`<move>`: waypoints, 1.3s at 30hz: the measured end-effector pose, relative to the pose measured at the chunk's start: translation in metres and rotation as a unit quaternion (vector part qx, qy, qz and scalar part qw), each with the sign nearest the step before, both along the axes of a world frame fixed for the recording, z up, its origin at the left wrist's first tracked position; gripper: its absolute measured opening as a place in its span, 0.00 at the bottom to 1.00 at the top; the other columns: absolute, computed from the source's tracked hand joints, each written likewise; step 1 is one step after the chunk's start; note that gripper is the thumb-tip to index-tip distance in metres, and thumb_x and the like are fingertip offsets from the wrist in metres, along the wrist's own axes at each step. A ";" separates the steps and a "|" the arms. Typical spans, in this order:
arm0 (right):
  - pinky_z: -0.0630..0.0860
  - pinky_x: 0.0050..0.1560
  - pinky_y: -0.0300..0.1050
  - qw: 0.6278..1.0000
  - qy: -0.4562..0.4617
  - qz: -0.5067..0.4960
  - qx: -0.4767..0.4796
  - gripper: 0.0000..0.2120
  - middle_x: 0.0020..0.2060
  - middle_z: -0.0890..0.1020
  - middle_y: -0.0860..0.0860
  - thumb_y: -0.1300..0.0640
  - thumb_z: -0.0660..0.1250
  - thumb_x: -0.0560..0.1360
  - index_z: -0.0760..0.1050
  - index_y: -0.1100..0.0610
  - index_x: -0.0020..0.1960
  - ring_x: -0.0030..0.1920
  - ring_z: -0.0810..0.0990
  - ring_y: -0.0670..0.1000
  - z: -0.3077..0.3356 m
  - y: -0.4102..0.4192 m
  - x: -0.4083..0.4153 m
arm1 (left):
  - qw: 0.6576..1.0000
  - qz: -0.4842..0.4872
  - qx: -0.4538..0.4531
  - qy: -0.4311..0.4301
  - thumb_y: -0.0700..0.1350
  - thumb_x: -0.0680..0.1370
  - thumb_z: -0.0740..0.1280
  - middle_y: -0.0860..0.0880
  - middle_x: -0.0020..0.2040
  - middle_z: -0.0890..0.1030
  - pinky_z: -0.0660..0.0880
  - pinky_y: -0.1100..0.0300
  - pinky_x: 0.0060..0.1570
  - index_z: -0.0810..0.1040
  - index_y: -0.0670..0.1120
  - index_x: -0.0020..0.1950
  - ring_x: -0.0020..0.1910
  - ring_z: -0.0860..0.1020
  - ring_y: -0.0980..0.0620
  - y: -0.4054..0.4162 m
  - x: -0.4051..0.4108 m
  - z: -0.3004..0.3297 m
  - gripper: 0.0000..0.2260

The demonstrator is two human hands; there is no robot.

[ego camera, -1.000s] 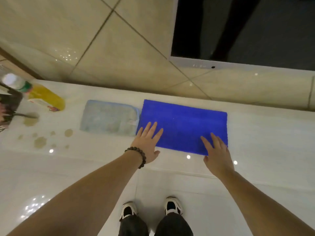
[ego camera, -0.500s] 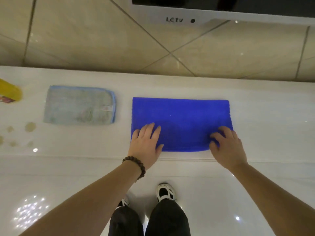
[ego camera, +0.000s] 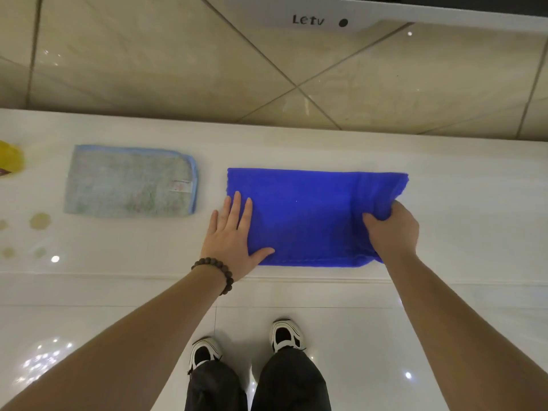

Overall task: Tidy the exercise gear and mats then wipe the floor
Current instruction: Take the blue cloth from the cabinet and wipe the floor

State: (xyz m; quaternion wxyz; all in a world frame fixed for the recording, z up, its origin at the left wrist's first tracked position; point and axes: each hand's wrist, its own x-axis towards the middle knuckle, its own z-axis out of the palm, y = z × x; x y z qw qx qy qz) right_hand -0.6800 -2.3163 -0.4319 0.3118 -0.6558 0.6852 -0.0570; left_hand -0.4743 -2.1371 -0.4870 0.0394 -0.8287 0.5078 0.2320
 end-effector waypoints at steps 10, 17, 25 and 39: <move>0.65 0.35 0.39 0.959 -0.117 0.250 -0.066 0.06 0.35 0.72 0.47 0.56 0.63 0.77 0.67 0.55 0.49 0.35 0.69 0.47 0.041 0.086 0.122 | 0.999 -0.023 -0.035 -0.005 0.70 0.75 0.54 0.49 0.79 0.37 0.41 0.47 0.76 0.36 0.45 0.78 0.77 0.38 0.50 0.025 0.023 0.000 0.45; 0.74 0.55 0.42 0.945 -0.058 0.322 0.027 0.23 0.58 0.76 0.50 0.42 0.58 0.78 0.70 0.54 0.67 0.55 0.75 0.48 -0.009 0.107 0.138 | 0.999 0.024 -0.033 0.024 0.68 0.76 0.55 0.44 0.79 0.40 0.42 0.51 0.76 0.37 0.42 0.78 0.78 0.39 0.48 0.041 0.028 0.003 0.44; 0.44 0.69 0.74 0.926 0.156 0.343 -0.029 0.45 0.77 0.37 0.52 0.20 0.45 0.64 0.34 0.37 0.74 0.75 0.36 0.61 -0.031 0.120 0.142 | 0.988 0.099 -0.118 0.027 0.47 0.80 0.59 0.43 0.78 0.55 0.45 0.52 0.76 0.52 0.41 0.78 0.78 0.51 0.47 0.064 0.026 0.024 0.29; 0.42 0.68 0.75 0.898 0.207 0.381 -0.069 0.26 0.78 0.50 0.49 0.44 0.55 0.79 0.53 0.41 0.76 0.77 0.42 0.59 -0.047 0.110 0.141 | 0.933 0.347 -0.093 0.031 0.43 0.80 0.60 0.46 0.79 0.52 0.44 0.54 0.76 0.50 0.42 0.79 0.78 0.47 0.49 0.148 0.026 0.056 0.30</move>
